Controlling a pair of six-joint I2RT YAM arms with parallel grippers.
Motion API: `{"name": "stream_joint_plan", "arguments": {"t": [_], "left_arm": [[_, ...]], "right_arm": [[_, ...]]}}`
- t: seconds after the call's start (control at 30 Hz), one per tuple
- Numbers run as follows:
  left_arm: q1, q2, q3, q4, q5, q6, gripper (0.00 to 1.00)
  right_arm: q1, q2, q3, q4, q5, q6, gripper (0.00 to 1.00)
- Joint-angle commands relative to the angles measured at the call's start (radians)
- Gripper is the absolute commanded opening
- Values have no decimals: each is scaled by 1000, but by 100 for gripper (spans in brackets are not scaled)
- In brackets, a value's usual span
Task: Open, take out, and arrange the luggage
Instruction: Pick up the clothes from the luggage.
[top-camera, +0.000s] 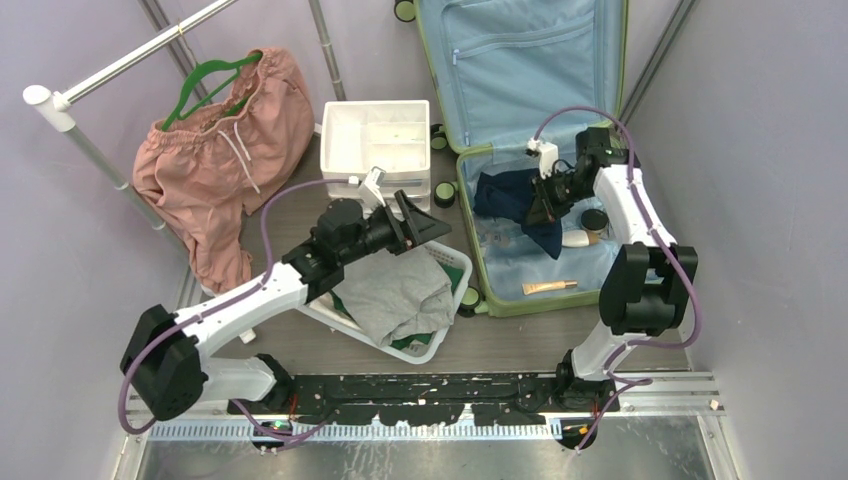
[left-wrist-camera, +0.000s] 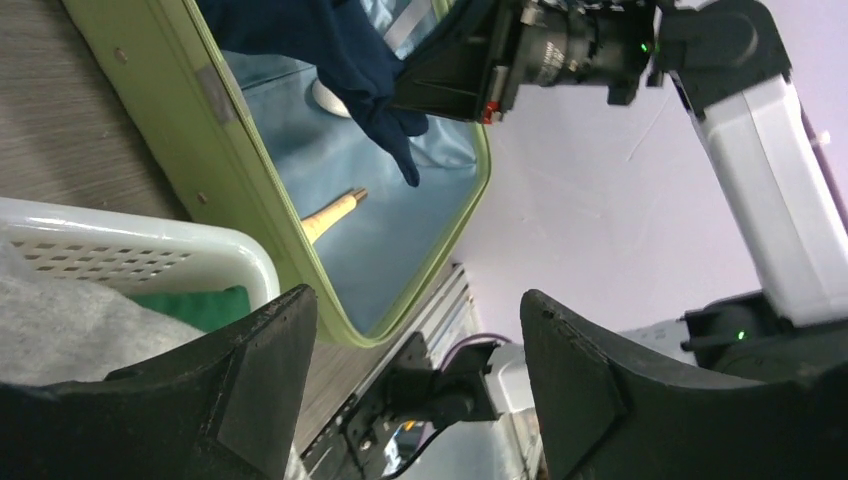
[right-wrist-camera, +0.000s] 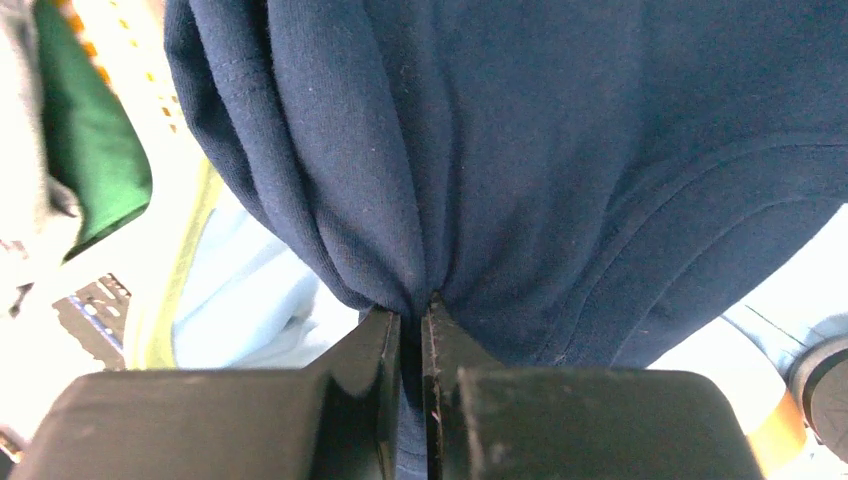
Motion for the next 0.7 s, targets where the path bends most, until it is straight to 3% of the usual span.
{"name": "stream_joint_plan", "arguments": {"t": [0.0, 0.27, 0.43, 0.67], "left_arm": [[-17, 45, -7, 200, -69, -187, 75], [-92, 129, 59, 182, -213, -224, 78], [-127, 177, 107, 138, -314, -227, 82], [-172, 278, 211, 103, -394, -218, 83]], "right_arm": [[-10, -93, 99, -102, -162, 47, 1], [-9, -161, 69, -123, -382, 210, 1], [7, -258, -104, 66, -465, 416, 1], [43, -345, -279, 274, -478, 546, 1]]}}
